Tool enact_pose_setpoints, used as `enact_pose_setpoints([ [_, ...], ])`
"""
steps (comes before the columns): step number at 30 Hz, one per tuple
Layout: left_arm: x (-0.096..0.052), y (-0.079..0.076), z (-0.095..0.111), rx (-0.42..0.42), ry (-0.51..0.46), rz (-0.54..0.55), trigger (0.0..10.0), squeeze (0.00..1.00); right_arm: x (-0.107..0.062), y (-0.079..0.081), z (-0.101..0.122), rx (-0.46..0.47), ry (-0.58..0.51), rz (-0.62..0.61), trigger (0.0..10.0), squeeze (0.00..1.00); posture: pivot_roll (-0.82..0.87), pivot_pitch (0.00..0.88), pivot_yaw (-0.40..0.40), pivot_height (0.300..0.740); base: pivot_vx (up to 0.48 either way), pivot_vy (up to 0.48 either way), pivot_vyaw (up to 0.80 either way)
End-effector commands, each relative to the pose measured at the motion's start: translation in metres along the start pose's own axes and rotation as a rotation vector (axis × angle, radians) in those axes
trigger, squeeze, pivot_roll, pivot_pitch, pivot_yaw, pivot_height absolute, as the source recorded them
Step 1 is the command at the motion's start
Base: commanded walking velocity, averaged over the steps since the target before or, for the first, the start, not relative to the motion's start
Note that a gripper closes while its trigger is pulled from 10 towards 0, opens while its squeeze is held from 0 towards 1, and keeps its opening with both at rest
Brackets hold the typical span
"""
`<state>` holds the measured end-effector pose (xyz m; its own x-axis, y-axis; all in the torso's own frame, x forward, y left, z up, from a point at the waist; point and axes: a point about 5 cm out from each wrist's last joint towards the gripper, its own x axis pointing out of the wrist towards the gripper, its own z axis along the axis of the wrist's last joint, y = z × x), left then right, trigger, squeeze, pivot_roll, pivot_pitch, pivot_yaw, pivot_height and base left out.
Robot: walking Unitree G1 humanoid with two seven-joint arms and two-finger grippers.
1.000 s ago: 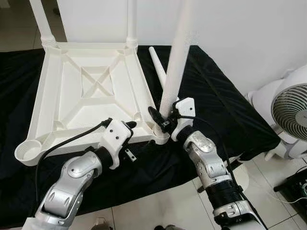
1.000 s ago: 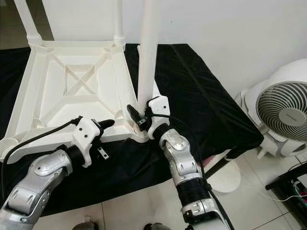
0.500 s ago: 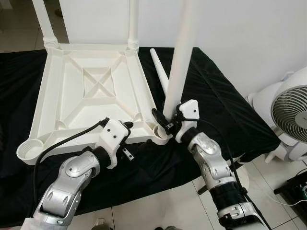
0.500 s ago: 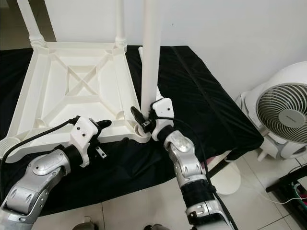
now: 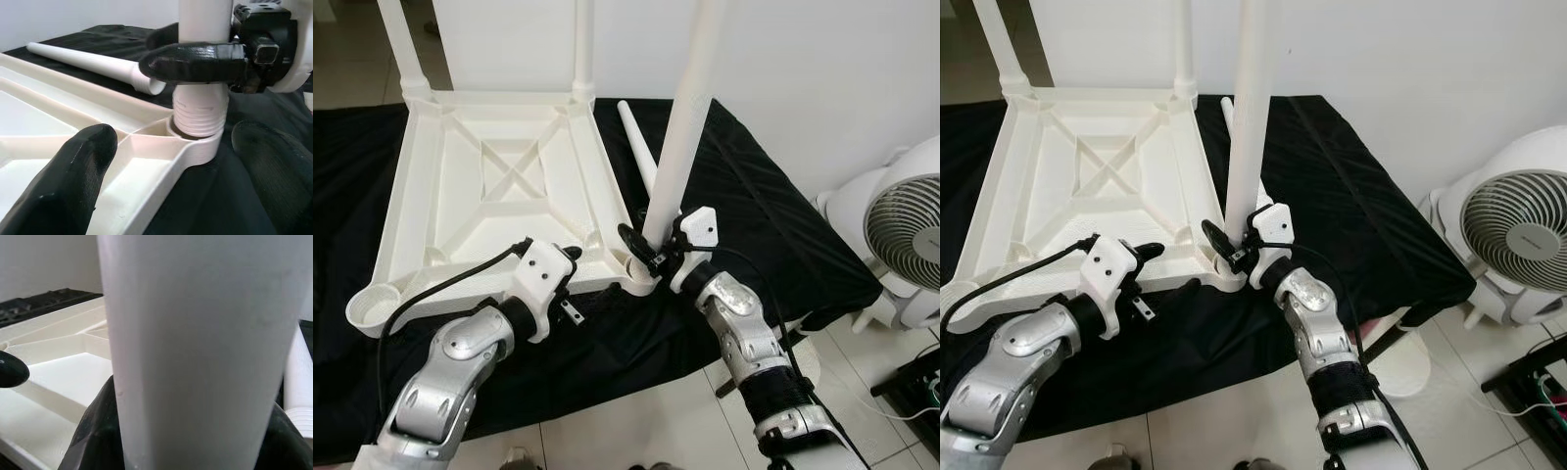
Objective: Building children table
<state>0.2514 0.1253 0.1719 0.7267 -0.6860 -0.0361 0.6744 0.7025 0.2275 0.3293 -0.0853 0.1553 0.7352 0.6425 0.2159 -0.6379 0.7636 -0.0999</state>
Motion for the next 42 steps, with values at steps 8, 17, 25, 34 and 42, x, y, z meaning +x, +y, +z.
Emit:
enact_pose_setpoints([
  [8, -0.002, 0.001, 0.001, 0.0, 0.011, 0.018, 10.0, 0.0, -0.005, 0.0, -0.018, 0.051, 0.066, -0.002, 10.0, 0.0, 0.17, 0.063, -0.102, 0.74, 0.0, 0.0, 0.0],
  [17, -0.002, 0.002, 0.002, 0.004, 0.011, 0.014, 10.0, 0.0, -0.007, 0.004, -0.027, 0.132, 0.091, -0.01, 10.0, 0.0, 0.16, 0.059, -0.099, 0.74, 0.0, 0.0, 0.0],
  [25, -0.002, 0.002, 0.004, 0.01, 0.008, 0.013, 10.0, 0.0, -0.008, 0.004, -0.033, 0.194, 0.114, -0.039, 10.0, 0.0, 0.16, 0.057, -0.098, 0.74, 0.0, 0.0, 0.0],
  [34, -0.003, 0.005, 0.007, 0.013, 0.002, 0.025, 10.0, 0.0, -0.015, 0.008, -0.031, 0.05, 0.072, 0.018, 10.0, 0.0, 0.16, 0.068, -0.1, 0.74, 0.0, 0.0, 0.0],
  [42, -0.004, 0.008, 0.01, 0.021, -0.002, 0.041, 10.0, 0.0, -0.022, 0.015, -0.034, 0.018, 0.086, 0.073, 10.0, 0.0, 0.16, 0.076, -0.103, 0.74, 0.0, 0.0, 0.0],
])
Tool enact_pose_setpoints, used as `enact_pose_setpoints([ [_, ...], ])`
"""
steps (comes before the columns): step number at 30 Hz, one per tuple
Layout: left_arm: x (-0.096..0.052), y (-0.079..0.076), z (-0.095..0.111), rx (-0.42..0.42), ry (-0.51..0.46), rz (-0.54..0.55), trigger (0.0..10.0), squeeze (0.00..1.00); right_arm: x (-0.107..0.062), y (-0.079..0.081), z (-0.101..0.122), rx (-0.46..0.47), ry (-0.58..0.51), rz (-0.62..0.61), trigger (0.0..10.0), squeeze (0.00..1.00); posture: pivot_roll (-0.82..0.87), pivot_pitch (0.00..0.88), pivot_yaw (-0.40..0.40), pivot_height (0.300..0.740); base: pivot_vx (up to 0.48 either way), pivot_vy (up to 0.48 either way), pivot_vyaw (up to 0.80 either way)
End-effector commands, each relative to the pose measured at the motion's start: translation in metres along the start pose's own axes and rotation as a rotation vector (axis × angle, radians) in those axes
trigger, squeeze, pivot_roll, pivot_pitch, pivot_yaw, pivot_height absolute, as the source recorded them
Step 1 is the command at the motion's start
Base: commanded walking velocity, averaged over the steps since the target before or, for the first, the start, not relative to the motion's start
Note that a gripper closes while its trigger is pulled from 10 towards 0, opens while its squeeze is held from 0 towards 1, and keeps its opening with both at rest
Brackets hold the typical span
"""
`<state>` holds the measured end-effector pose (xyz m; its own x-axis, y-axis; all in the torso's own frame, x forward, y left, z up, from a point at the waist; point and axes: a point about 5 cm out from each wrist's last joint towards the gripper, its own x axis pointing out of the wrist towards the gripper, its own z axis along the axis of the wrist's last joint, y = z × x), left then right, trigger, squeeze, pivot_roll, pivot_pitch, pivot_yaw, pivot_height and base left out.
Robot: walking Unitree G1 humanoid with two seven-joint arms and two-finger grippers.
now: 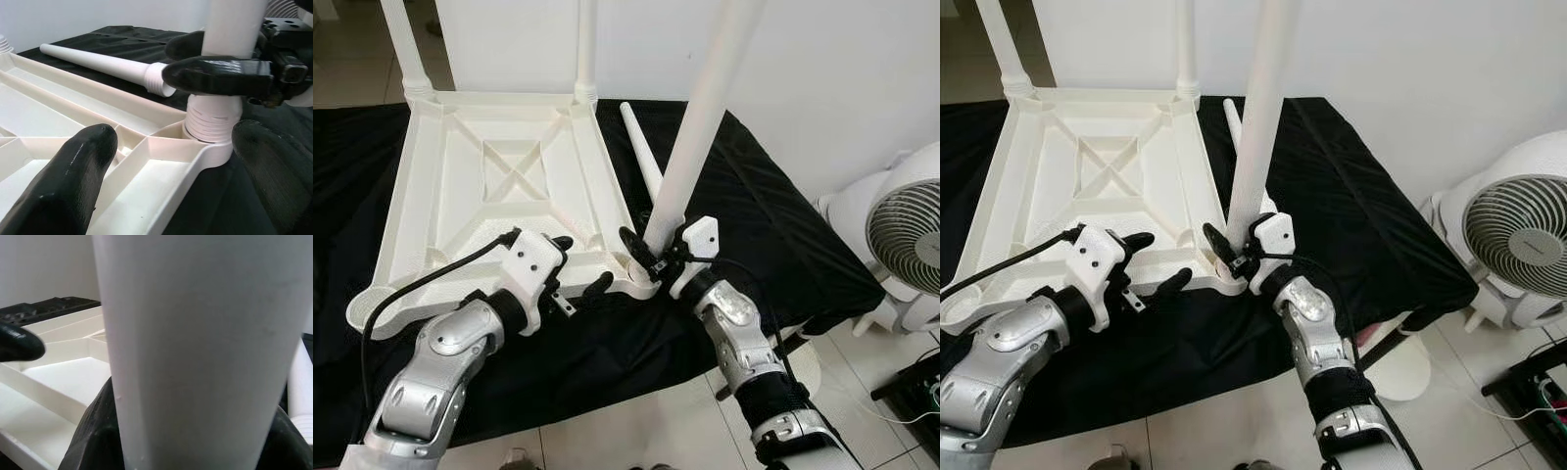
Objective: Building children table
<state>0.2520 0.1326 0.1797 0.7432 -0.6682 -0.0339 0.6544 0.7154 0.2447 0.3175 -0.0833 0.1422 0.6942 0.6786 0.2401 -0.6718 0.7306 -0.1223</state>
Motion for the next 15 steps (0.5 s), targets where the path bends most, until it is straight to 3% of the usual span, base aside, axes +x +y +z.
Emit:
enact_pose_setpoints([
  [1, 0.0005, 0.0004, 0.0034, 0.004, -0.005, 0.018, 10.0, 0.0, -0.0128, 0.0065, -0.0231, 0.029, 0.117, 0.028, 10.0, 0.0, 0.16, 0.077, -0.102, 0.74, 0.0, 0.0, 0.0],
  [9, -0.0005, 0.001, 0.0046, 0.006, -0.004, 0.019, 10.0, 0.0, -0.015, 0.0108, -0.0244, -0.01, 0.12, 0.083, 10.0, 0.0, 0.16, 0.083, -0.099, 0.74, 0.0, 0.0, 0.0],
  [15, -0.0015, 0.0025, 0.0054, 0.009, -0.003, 0.022, 10.0, 0.0, -0.0199, 0.0089, -0.0302, 0.047, 0.16, 0.09, 10.0, 0.0, 0.16, 0.087, -0.098, 0.74, 0.0, 0.0, 0.0],
])
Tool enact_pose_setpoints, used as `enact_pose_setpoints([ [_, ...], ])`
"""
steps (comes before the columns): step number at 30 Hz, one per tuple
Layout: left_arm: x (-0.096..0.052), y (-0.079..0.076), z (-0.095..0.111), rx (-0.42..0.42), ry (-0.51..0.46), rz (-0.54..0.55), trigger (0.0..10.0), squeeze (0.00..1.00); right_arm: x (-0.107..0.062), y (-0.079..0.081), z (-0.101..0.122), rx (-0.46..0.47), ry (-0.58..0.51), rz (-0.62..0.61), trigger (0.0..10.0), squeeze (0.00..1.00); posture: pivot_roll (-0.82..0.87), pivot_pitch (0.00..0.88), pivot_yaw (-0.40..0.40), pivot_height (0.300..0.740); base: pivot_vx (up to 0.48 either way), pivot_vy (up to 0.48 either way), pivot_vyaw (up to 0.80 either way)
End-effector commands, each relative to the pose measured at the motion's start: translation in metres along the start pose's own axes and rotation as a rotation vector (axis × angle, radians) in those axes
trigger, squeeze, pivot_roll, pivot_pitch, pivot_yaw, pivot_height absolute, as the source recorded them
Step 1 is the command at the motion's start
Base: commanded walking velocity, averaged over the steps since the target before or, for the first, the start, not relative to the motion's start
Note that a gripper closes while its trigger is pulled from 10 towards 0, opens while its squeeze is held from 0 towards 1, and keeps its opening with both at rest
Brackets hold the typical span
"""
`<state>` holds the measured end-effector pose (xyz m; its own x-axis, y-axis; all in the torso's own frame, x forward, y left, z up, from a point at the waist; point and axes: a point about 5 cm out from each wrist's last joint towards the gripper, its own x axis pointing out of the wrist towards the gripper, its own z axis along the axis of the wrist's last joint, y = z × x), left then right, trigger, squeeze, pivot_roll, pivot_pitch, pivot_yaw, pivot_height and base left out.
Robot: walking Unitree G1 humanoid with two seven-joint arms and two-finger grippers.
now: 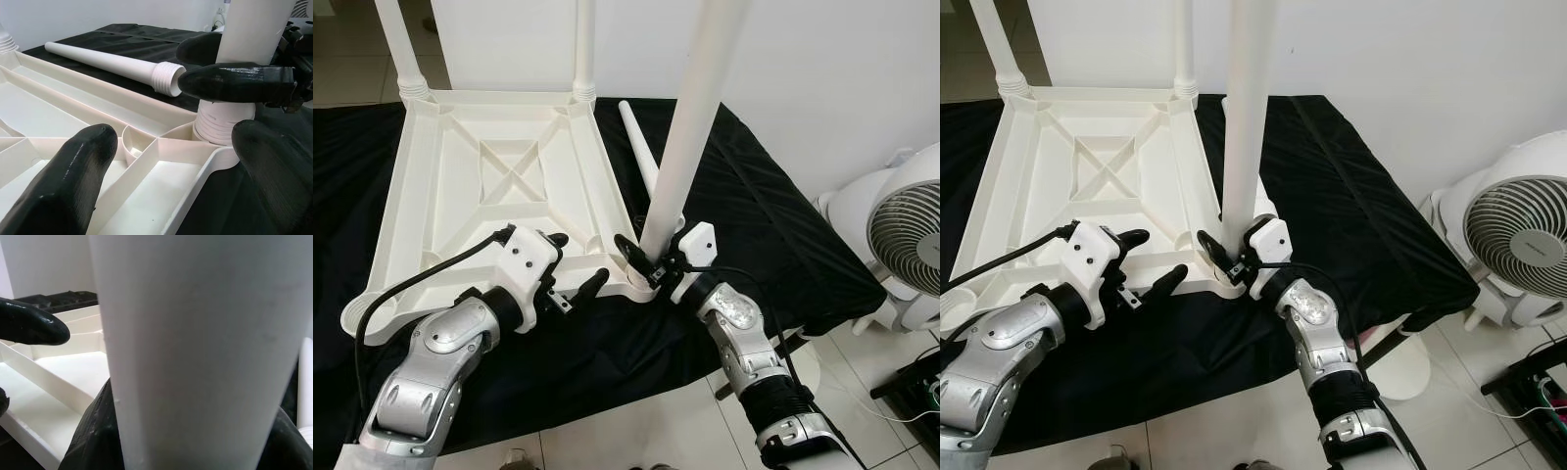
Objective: Building children table
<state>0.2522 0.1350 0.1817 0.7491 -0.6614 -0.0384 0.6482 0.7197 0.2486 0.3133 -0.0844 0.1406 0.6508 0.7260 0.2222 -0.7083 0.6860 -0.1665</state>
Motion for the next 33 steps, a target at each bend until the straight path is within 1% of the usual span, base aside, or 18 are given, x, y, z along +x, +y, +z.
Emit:
enact_pose_setpoints([
  [1, 0.0, 0.0, 0.004, 0.005, -0.01, 0.015, 10.0, 0.0, -0.016, 0.008, -0.03, 0.093, 0.153, 0.023, 10.0, 0.0, 0.16, 0.087, -0.099, 0.74, 0.0, 0.0, 0.0],
  [7, 0.0, 0.0, 0.005, 0.004, -0.013, 0.014, 10.0, 0.0, -0.016, 0.005, -0.033, 0.129, 0.178, 0.015, 10.0, 0.0, 0.16, 0.087, -0.099, 0.74, 0.0, 0.0, 0.0],
  [10, 0.001, 0.0, 0.005, 0.005, -0.014, 0.015, 10.0, 0.0, -0.016, 0.001, -0.036, 0.153, 0.202, 0.004, 10.0, 0.0, 0.16, 0.089, -0.1, 0.74, 0.0, 0.0, 0.0],
  [12, 0.0, 0.0, 0.006, 0.006, -0.015, 0.018, 10.0, 0.0, -0.015, -0.004, -0.038, 0.187, 0.237, -0.017, 10.0, 0.0, 0.16, 0.09, -0.102, 0.74, 0.0, 0.0, 0.0],
  [17, 0.0, 0.0, 0.006, 0.006, -0.014, 0.018, 10.0, 0.0, -0.014, -0.005, -0.039, 0.201, 0.249, -0.025, 10.0, 0.0, 0.16, 0.09, -0.102, 0.74, 0.0, 0.0, 0.0],
  [19, 0.0, 0.001, 0.007, 0.007, -0.016, 0.021, 10.0, 0.0, -0.013, -0.009, -0.041, 0.217, 0.283, -0.054, 10.0, 0.0, 0.16, 0.089, -0.103, 0.74, 0.0, 0.0, 0.0],
  [22, 0.0, 0.001, 0.007, 0.007, -0.017, 0.022, 10.0, 0.0, -0.013, -0.01, -0.041, 0.217, 0.29, -0.062, 10.0, 0.0, 0.16, 0.089, -0.104, 0.74, 0.0, 0.0, 0.0],
  [23, -0.001, 0.001, 0.007, 0.008, -0.017, 0.023, 10.0, 0.0, -0.013, -0.011, -0.042, 0.24, 0.295, -0.076, 10.0, 0.0, 0.16, 0.089, -0.104, 0.74, 0.0, 0.0, 0.0],
  [24, -0.001, 0.001, 0.007, 0.008, -0.017, 0.023, 10.0, 0.0, -0.013, -0.011, -0.042, 0.24, 0.295, -0.076, 10.0, 0.0, 0.16, 0.089, -0.104, 0.74, 0.0, 0.0, 0.0],
  [25, -0.001, 0.002, 0.007, 0.011, -0.016, 0.025, 10.0, 0.0, -0.014, -0.013, -0.043, 0.254, 0.299, -0.102, 10.0, 0.0, 0.16, 0.088, -0.104, 0.74, 0.0, 0.0, 0.0],
  [29, -0.001, 0.002, 0.007, 0.012, -0.015, 0.026, 10.0, 0.0, -0.014, -0.015, -0.044, 0.265, 0.301, -0.12, 10.0, 0.0, 0.16, 0.088, -0.104, 0.74, 0.0, 0.0, 0.0],
  [30, -0.002, 0.003, 0.008, 0.014, -0.015, 0.028, 10.0, 0.0, -0.015, -0.017, -0.044, 0.285, 0.3, -0.151, 10.0, 0.0, 0.16, 0.088, -0.102, 0.74, 0.0, 0.0, 0.0],
  [31, -0.002, 0.004, 0.008, 0.017, -0.017, 0.028, 10.0, 0.0, -0.017, -0.024, -0.044, 0.352, 0.27, -0.229, 10.0, 0.0, 0.16, 0.088, -0.102, 0.74, 0.0, 0.0, 0.0],
  [32, -0.002, 0.004, 0.008, 0.017, -0.017, 0.028, 10.0, 0.0, -0.017, -0.024, -0.044, 0.352, 0.27, -0.229, 10.0, 0.0, 0.16, 0.088, -0.102, 0.74, 0.0, 0.0, 0.0],
  [33, -0.002, 0.004, 0.009, 0.019, -0.017, 0.029, 10.0, 0.0, -0.018, -0.027, -0.044, 0.381, 0.258, -0.27, 10.0, 0.0, 0.16, 0.088, -0.102, 0.74, 0.0, 0.0, 0.0],
])
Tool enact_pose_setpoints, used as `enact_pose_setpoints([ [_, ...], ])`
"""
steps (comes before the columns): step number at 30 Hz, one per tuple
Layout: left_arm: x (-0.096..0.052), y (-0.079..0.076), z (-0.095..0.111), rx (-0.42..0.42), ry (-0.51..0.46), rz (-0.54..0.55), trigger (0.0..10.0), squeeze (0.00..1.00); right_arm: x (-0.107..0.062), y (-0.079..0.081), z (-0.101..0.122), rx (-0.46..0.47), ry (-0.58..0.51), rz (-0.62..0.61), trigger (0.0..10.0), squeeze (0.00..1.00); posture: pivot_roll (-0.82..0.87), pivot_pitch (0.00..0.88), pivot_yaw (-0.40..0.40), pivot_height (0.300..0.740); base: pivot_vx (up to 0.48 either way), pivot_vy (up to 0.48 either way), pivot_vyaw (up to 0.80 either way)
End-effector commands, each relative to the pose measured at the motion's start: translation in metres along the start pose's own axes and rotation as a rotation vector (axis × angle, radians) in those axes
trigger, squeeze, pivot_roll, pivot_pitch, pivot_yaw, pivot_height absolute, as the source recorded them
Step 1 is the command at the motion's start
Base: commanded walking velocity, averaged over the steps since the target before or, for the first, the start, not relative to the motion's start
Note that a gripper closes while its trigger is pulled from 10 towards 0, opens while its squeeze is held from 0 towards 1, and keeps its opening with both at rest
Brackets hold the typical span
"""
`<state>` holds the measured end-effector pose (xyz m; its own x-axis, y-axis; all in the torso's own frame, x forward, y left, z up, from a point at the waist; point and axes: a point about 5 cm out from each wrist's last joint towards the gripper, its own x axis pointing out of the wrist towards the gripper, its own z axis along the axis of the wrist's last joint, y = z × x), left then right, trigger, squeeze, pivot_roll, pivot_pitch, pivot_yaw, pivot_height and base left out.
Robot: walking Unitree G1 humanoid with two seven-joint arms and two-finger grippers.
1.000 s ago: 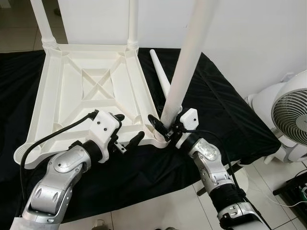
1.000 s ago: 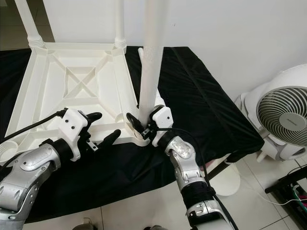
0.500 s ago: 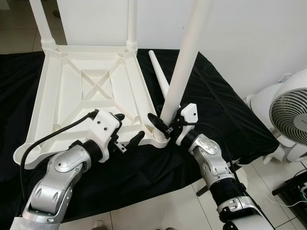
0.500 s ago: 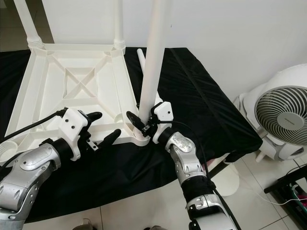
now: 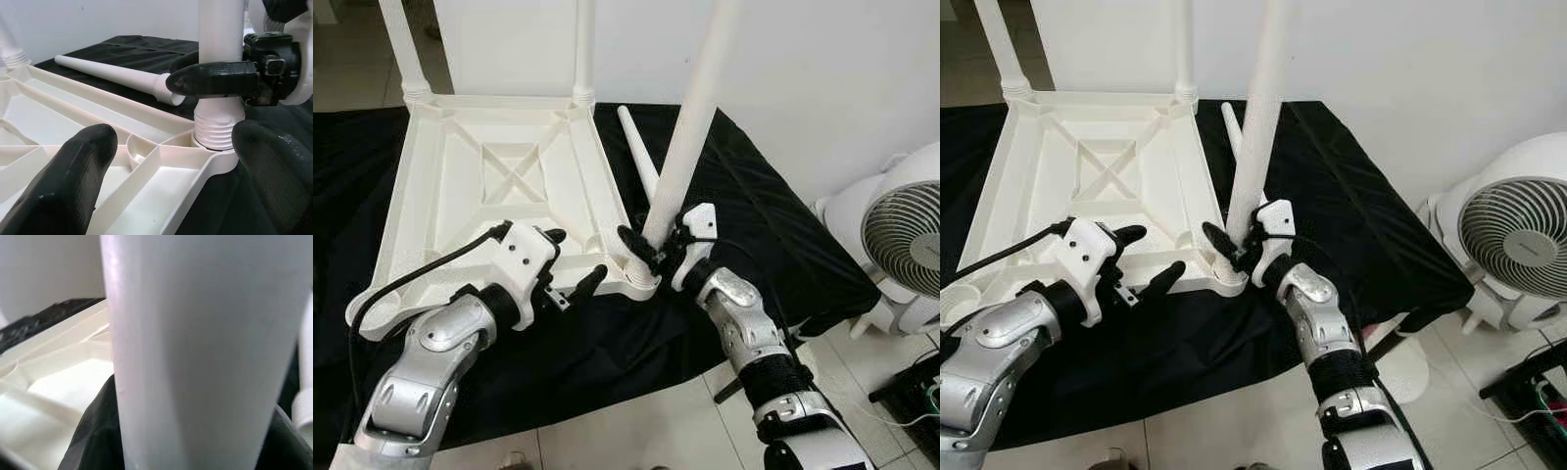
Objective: Building children table
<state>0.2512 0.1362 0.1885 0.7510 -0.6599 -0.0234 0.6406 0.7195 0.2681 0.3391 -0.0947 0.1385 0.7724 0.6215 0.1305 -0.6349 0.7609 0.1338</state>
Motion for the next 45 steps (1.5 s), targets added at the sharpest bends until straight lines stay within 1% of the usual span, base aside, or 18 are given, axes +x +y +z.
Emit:
enact_pose_setpoints([
  [1, 0.0, 0.002, 0.002, 0.0, -0.003, 0.022, 10.0, 0.0, -0.023, -0.017, -0.036, 0.116, 0.144, -0.149, 10.0, 0.0, 0.16, 0.088, -0.102, 0.74, 0.0, 0.0, 0.0],
  [4, 0.0, 0.002, 0.003, 0.0, -0.003, 0.023, 10.0, 0.0, -0.026, -0.019, -0.035, 0.135, 0.115, -0.18, 10.0, 0.0, 0.16, 0.087, -0.1, 0.74, 0.0, 0.0, 0.0],
  [6, -0.001, 0.003, 0.003, 0.004, -0.001, 0.022, 10.0, 0.0, -0.028, -0.021, -0.035, 0.173, 0.089, -0.201, 10.0, 0.0, 0.16, 0.086, -0.099, 0.74, 0.0, 0.0, 0.0],
  [11, -0.001, 0.003, 0.003, 0.002, 0.0, 0.022, 10.0, 0.0, -0.03, -0.021, -0.034, 0.129, 0.086, -0.208, 10.0, 0.0, 0.16, 0.085, -0.095, 0.74, 0.0, 0.0, 0.0],
  [15, -0.001, 0.003, 0.003, 0.006, 0.0, 0.02, 10.0, 0.0, -0.029, -0.017, -0.032, 0.08, 0.084, -0.177, 10.0, 0.0, 0.16, 0.084, -0.094, 0.74, 0.0, 0.0, 0.0],
  [18, -0.001, 0.004, 0.004, 0.006, 0.0, 0.02, 10.0, 0.0, -0.029, -0.016, -0.033, 0.067, 0.088, -0.171, 10.0, 0.0, 0.16, 0.084, -0.094, 0.74, 0.0, 0.0, 0.0],
  [19, -0.001, 0.005, 0.004, 0.008, 0.001, 0.022, 10.0, 0.0, -0.029, -0.014, -0.033, 0.047, 0.093, -0.161, 10.0, 0.0, 0.16, 0.086, -0.094, 0.74, 0.0, 0.0, 0.0],
  [27, -0.006, 0.009, 0.005, 0.015, 0.006, 0.044, 10.0, 0.0, -0.037, -0.008, -0.044, -0.045, 0.133, -0.108, 10.0, 0.0, 0.16, 0.098, -0.093, 0.74, 0.0, 0.0, 0.0],
  [32, -0.007, 0.011, 0.006, 0.018, 0.006, 0.05, 10.0, 0.0, -0.042, -0.007, -0.046, -0.05, 0.136, -0.094, 10.0, 0.0, 0.16, 0.1, -0.093, 0.74, 0.0, 0.0, 0.0],
  [36, -0.007, 0.013, 0.006, 0.024, 0.009, 0.056, 10.0, 0.0, -0.047, -0.007, -0.048, -0.076, 0.136, -0.081, 10.0, 0.0, 0.16, 0.102, -0.092, 0.74, 0.0, 0.0, 0.0],
  [37, -0.008, 0.014, 0.006, 0.024, 0.008, 0.058, 10.0, 0.0, -0.048, -0.006, -0.048, -0.087, 0.131, -0.075, 10.0, 0.0, 0.16, 0.103, -0.091, 0.74, 0.0, 0.0, 0.0],
  [38, -0.008, 0.014, 0.006, 0.022, 0.007, 0.061, 10.0, 0.0, -0.051, -0.002, -0.049, -0.136, 0.125, -0.034, 10.0, 0.0, 0.16, 0.104, -0.09, 0.74, 0.0, 0.0, 0.0],
  [45, -0.008, 0.015, 0.007, 0.022, 0.005, 0.062, 10.0, 0.0, -0.055, 0.002, -0.05, -0.165, 0.122, -0.015, 10.0, 0.0, 0.15, 0.108, -0.089, 0.74, 0.0, 0.0, 0.0],
])
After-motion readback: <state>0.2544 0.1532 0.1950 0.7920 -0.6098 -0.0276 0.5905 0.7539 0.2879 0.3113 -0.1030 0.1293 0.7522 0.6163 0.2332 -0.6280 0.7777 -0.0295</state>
